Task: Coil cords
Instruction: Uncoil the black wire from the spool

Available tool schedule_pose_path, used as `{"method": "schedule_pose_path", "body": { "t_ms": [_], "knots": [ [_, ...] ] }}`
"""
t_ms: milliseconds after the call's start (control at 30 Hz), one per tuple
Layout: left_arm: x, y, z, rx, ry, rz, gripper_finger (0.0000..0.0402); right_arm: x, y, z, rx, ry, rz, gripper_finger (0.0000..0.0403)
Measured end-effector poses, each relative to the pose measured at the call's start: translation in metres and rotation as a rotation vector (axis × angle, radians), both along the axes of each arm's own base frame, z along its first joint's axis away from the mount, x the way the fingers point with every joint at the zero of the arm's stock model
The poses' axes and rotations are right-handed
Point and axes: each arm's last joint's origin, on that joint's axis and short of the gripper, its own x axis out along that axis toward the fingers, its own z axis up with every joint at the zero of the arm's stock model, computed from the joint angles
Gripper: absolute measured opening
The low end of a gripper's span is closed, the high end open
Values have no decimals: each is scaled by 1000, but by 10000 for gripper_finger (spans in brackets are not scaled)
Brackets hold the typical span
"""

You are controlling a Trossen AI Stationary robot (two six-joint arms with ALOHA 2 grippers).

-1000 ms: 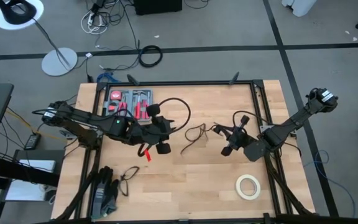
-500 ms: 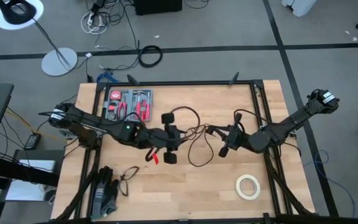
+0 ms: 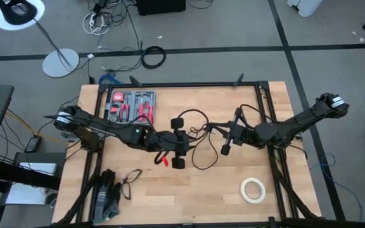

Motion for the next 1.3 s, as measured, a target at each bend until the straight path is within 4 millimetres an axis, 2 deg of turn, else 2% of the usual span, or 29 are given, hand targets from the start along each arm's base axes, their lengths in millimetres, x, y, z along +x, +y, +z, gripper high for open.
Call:
{"method": "schedule_pose_path", "body": {
  "t_ms": [233, 367, 633, 1033, 1300],
  "knots": [
    [13, -1, -15, -51, -6, 36, 132, 0, -1, 10, -9, -87, 16, 0],
    [20, 5, -26, -46, -5, 146, 132, 0, -1, 11, -6, -105, 42, 0],
    [24, 23, -25, -22, -42, 252, 132, -2, 5, 10, 12, -99, 84, 0],
    [25, 17, -13, 107, -86, 157, 132, -3, 11, -2, -33, 27, 88, 0],
    [25, 15, -13, 105, -84, 109, 131, -3, 10, -4, -79, 62, 87, 0]
  ]
}}
